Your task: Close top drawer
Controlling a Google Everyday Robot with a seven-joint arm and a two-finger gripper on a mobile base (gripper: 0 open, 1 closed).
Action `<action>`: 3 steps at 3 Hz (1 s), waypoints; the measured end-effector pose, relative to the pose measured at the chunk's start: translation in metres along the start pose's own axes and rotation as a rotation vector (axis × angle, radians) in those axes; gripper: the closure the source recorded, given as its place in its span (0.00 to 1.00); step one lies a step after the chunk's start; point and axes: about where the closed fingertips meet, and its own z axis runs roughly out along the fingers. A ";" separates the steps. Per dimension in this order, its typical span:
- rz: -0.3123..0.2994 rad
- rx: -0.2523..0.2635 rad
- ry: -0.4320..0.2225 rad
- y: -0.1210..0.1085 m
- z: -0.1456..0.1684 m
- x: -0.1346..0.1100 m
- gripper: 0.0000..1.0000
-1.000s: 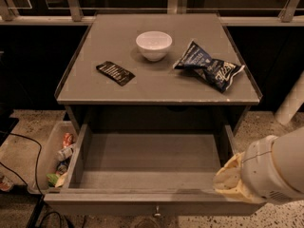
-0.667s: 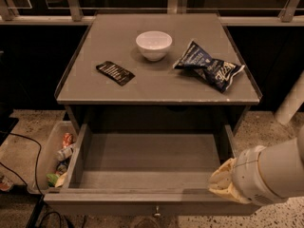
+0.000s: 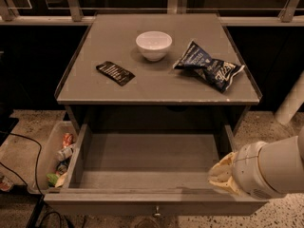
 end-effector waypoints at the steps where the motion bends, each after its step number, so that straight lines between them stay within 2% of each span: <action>1: 0.004 -0.049 0.040 0.017 0.004 0.006 1.00; 2: 0.067 -0.144 0.082 0.042 0.023 0.022 1.00; 3: 0.120 -0.223 0.092 0.061 0.048 0.035 1.00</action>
Offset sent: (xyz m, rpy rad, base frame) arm -0.0626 0.0106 -0.0705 0.0052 0.3370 -0.0412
